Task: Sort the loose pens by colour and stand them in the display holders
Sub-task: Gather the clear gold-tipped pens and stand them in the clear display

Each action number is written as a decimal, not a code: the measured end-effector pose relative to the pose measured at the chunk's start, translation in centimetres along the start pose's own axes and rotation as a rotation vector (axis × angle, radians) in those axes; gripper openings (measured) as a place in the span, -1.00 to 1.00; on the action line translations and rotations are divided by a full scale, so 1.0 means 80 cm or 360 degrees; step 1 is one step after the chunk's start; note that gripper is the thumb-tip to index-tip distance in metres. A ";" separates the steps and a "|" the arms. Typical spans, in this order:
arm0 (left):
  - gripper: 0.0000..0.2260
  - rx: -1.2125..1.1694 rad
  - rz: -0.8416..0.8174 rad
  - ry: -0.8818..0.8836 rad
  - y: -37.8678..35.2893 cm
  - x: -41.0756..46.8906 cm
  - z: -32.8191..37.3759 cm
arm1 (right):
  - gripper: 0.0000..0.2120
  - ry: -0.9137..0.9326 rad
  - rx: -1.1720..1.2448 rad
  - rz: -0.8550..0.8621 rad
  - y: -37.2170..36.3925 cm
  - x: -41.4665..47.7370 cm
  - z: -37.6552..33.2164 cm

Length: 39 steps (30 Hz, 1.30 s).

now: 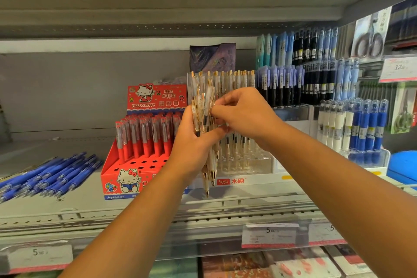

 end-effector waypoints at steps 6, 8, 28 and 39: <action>-0.57 0.0029 0.0026 0.0038 0.004 -0.001 -0.007 | -0.84 -0.0144 0.0247 -0.0035 0.002 -0.001 0.022; -0.58 0.0047 0.0036 0.0052 0.006 0.000 -0.008 | -0.86 -0.0157 0.0298 -0.0055 0.002 -0.002 0.027; -0.59 0.0306 0.0258 0.0100 0.024 -0.002 -0.002 | -0.62 0.0063 0.0166 0.0417 0.077 0.010 0.056; -0.54 0.0328 0.0219 0.0113 0.022 -0.002 -0.006 | -0.37 0.0178 -0.0306 0.0555 0.093 0.006 0.095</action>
Point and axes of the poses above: each hand's wrist, its own x-axis towards the middle knuckle, its own y-axis out of the back of the hand, z = x × y, the point moved 10 cm from there along x, towards the middle knuckle, and after that the axes turned 4 degrees about -y, right-handed, at the moved point
